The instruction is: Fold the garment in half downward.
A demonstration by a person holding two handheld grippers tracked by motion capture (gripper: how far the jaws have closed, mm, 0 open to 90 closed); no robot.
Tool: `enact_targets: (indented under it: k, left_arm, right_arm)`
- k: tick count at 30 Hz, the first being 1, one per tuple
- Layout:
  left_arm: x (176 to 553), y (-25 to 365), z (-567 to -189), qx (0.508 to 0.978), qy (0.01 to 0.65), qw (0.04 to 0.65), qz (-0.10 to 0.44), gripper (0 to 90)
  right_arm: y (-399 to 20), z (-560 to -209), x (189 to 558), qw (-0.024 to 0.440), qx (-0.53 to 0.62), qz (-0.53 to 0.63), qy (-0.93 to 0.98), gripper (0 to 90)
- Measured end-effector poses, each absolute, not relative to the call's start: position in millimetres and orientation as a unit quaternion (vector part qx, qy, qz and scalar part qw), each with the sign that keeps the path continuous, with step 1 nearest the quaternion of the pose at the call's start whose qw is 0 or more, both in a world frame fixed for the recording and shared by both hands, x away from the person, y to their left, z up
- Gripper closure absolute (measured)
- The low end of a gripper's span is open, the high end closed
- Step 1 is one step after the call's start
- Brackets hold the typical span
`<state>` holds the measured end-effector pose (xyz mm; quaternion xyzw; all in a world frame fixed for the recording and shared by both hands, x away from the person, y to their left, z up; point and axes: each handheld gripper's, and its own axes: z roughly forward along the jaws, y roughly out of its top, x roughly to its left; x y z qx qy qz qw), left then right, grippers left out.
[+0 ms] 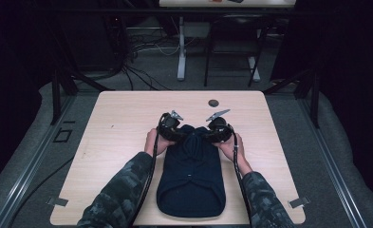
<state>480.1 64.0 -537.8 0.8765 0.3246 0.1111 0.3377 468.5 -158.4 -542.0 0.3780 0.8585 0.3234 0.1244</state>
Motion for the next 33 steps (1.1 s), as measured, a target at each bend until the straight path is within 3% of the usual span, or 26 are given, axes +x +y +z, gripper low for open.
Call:
enact_targets:
  k: [20, 33]
  left_arm:
    - [466, 73, -505, 0.877, 0.295, 0.365, 0.103, 65.2]
    - [451, 72, -486, 0.877, 0.260, 0.382, 0.130, 65.9]
  right_arm:
    - [-165, -509, 445, 0.157, 0.347, 0.351, 0.856, 68.2]
    - [-168, -494, 434, 0.177, 0.333, 0.356, 0.855, 67.6]
